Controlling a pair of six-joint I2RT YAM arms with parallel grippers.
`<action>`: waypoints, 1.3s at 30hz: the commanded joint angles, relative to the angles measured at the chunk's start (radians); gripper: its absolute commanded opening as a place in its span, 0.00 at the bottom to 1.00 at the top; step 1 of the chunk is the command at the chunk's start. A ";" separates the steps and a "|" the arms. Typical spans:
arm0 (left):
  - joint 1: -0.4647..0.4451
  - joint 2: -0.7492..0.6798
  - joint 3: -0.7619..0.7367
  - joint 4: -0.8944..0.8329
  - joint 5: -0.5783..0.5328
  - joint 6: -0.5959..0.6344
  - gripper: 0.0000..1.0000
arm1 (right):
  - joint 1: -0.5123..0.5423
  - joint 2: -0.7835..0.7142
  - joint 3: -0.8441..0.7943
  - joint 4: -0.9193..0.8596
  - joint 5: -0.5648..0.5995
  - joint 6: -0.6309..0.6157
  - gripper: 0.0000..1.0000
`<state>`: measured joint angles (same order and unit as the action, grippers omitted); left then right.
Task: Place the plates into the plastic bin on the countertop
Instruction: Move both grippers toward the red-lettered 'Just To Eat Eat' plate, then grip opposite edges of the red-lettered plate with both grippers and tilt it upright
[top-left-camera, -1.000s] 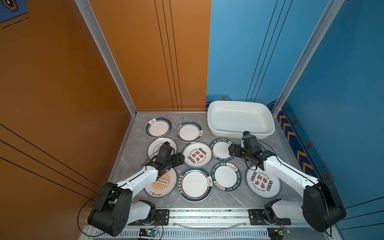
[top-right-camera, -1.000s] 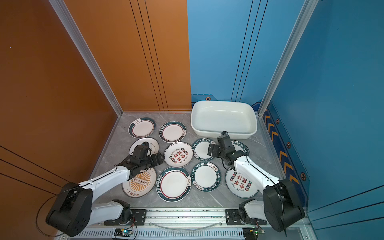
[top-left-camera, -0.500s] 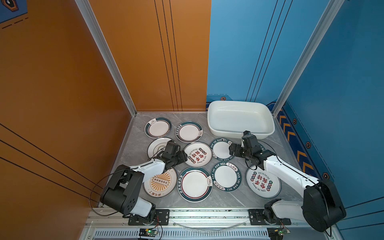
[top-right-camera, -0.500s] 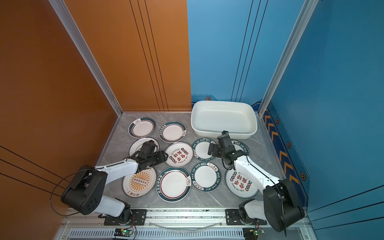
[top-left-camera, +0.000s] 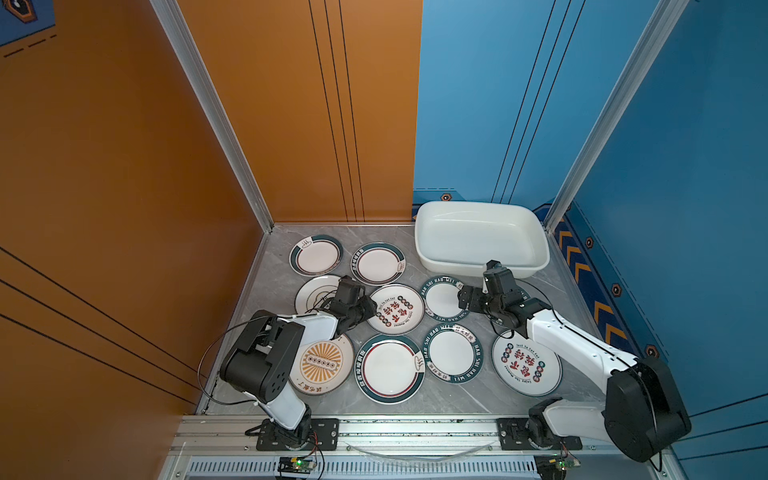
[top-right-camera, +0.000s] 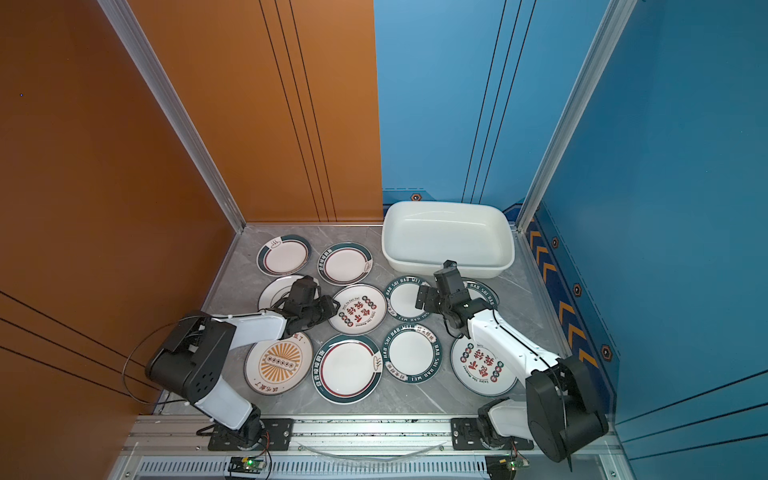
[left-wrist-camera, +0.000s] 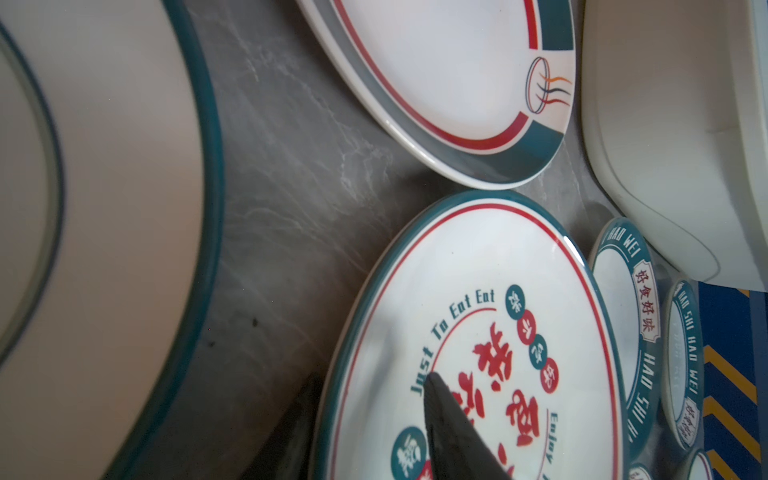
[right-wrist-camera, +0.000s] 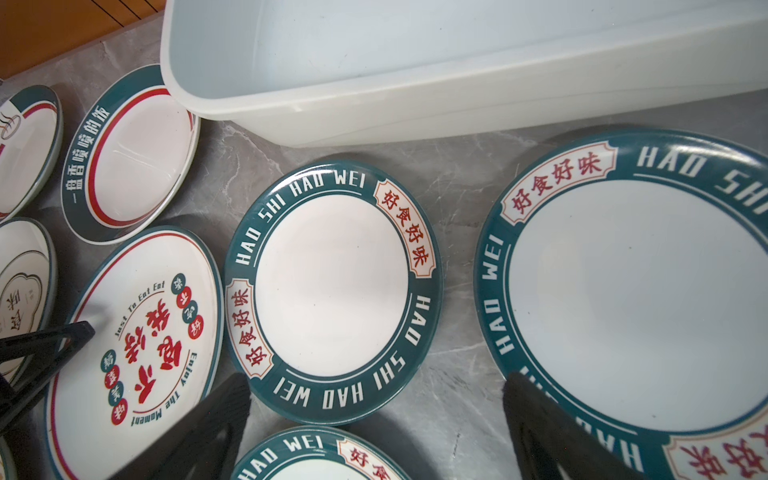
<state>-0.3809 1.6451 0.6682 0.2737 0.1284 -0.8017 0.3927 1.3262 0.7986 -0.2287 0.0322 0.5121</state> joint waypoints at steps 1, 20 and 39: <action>-0.001 0.048 -0.016 0.013 0.049 -0.014 0.34 | -0.012 0.027 0.017 -0.020 0.028 -0.020 0.97; 0.050 0.059 -0.065 0.118 0.153 -0.042 0.03 | -0.012 0.053 0.027 -0.014 0.002 -0.004 0.97; 0.063 -0.091 -0.103 0.119 0.214 -0.068 0.00 | -0.009 -0.004 0.006 -0.017 -0.020 0.009 0.97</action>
<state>-0.3302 1.5913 0.5842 0.4229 0.3077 -0.8619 0.3851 1.3510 0.8104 -0.2283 0.0269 0.5133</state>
